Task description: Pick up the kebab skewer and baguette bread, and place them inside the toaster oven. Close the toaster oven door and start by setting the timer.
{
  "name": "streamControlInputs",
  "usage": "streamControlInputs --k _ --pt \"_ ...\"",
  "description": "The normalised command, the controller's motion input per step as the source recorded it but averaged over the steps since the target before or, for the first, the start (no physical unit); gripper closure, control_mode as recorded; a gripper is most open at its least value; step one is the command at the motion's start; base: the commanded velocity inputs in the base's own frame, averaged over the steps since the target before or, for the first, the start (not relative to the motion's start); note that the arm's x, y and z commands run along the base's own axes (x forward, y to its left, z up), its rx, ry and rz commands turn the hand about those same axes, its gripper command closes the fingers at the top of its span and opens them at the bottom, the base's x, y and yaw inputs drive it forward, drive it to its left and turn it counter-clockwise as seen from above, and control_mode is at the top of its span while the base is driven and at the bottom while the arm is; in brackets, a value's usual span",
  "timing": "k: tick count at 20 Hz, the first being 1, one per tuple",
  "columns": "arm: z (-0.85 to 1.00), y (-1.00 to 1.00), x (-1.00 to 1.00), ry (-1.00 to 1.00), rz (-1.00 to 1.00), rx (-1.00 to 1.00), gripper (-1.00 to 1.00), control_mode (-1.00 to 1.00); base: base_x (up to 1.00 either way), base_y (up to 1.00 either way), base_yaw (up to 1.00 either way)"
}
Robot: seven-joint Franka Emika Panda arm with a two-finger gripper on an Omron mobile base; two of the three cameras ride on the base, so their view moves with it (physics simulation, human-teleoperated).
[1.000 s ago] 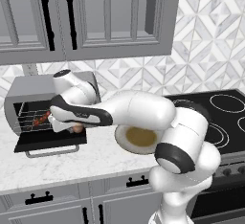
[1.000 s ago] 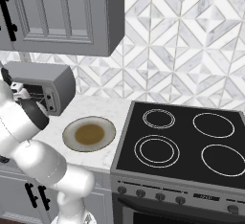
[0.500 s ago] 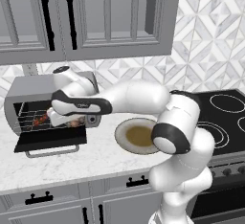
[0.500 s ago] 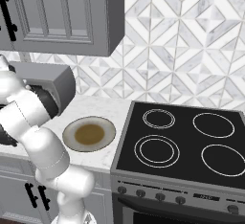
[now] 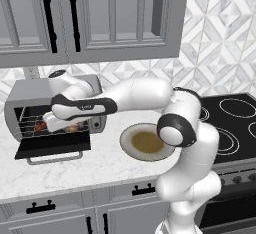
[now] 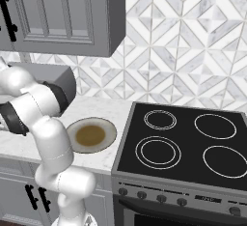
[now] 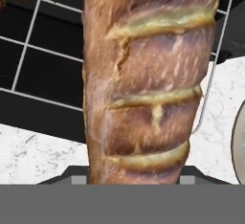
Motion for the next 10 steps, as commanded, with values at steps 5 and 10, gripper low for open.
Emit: streamControlInputs --k 5,10 --pt "-0.1 0.0 0.37 0.0 0.0 0.0 1.0 -1.0 0.0 0.0 0.0" --pt "0.0 0.0 0.44 0.0 0.0 0.0 1.0 -1.0 0.0 0.0 0.0"
